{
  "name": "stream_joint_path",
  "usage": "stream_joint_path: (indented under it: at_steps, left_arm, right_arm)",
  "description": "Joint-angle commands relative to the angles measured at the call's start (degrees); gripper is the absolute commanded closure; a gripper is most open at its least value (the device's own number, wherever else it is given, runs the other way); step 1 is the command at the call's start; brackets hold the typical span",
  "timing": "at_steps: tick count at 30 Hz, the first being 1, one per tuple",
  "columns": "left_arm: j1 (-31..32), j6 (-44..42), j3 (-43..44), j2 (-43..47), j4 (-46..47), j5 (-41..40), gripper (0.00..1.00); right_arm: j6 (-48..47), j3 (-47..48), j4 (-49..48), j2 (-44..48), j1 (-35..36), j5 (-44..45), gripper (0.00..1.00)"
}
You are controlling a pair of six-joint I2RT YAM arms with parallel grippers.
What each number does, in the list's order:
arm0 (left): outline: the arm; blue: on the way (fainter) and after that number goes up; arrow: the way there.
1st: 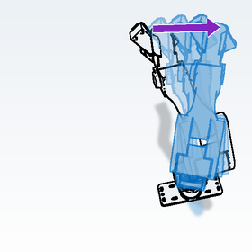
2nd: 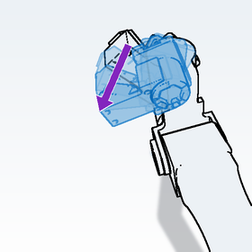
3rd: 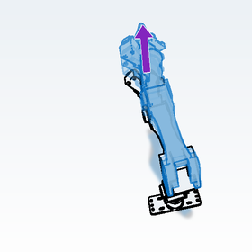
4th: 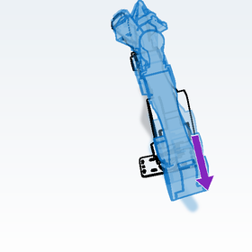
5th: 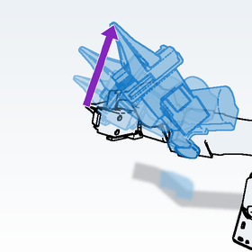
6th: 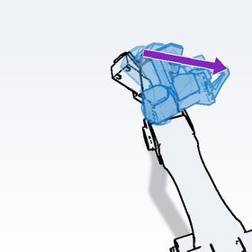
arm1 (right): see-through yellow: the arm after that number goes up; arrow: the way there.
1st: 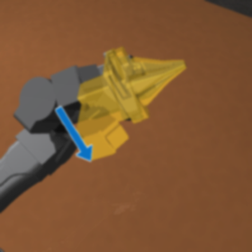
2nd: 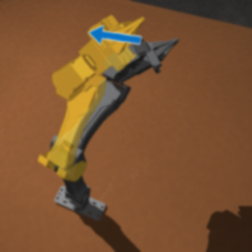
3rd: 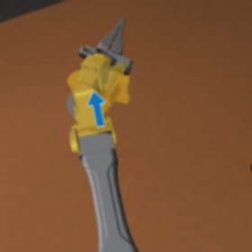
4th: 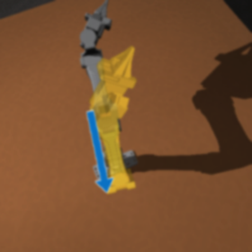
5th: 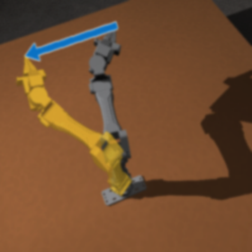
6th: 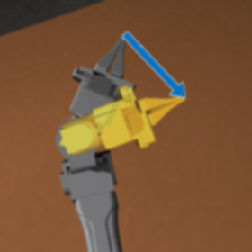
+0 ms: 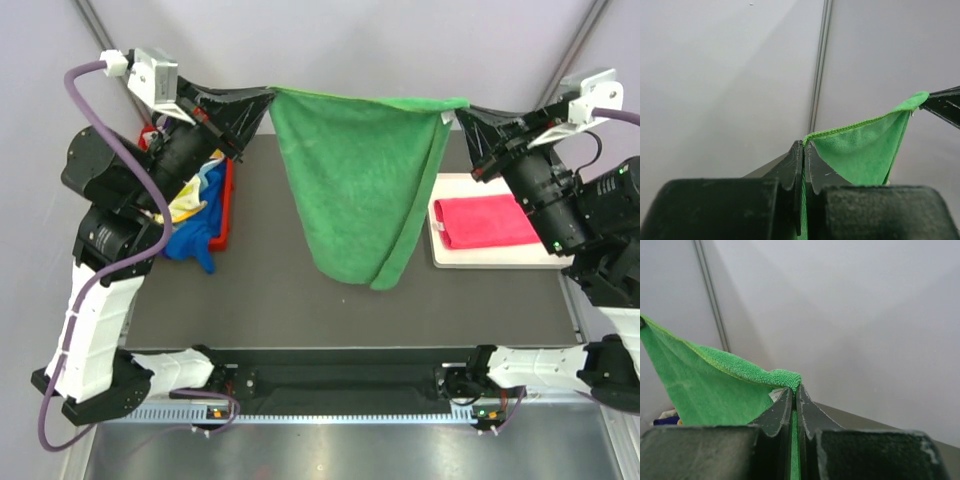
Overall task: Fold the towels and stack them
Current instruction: Flatten out the crumpled towel
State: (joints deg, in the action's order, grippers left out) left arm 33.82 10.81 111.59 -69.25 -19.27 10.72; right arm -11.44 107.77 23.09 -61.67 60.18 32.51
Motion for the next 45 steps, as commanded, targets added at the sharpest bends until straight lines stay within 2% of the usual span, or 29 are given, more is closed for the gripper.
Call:
stream_joint_path:
  at_steps: [1,13,29,33,37,40,42,44,45]
  left_arm:
    - [-0.2,0.7,-2.3,3.2,5.0,1.1,1.00]
    - [-0.2,0.1,-5.2,8.9,0.5,1.1,1.00]
    - [-0.1,-1.2,-8.6,14.9,-2.8,1.3,1.00]
    - [-0.2,-1.1,-8.4,15.3,-3.1,1.3,1.00]
    - [-0.1,-1.1,-10.4,14.5,-2.3,-1.3,1.00]
    - [-0.1,-1.1,-15.5,13.1,-0.8,-5.4,1.00]
    - [-0.2,-1.6,-17.6,11.1,1.3,-8.4,1.00]
    - [-0.3,-2.6,-20.0,8.3,3.6,-10.3,1.00]
    - [-0.7,-3.0,-20.7,7.1,4.7,-10.2,1.00]
  right_arm:
    - [3.1,-2.8,0.3,1.8,-0.5,-4.3,1.00]
    - [10.0,-9.6,4.7,8.0,-0.5,-14.2,1.00]
    - [13.4,-5.8,11.4,8.1,-0.4,-24.5,1.00]
    - [13.0,-5.0,11.4,7.4,-0.6,-25.3,1.00]
    - [12.9,-5.5,11.5,6.0,-0.4,-20.7,1.00]
    - [12.1,-6.1,11.4,3.1,-0.8,-17.2,1.00]
    - [11.9,-6.9,11.1,1.6,-3.4,-16.9,1.00]
    - [12.4,-8.1,9.7,-0.4,-8.7,-23.4,1.00]
    - [13.4,-10.0,8.8,-1.1,-17.1,-27.8,1.00]
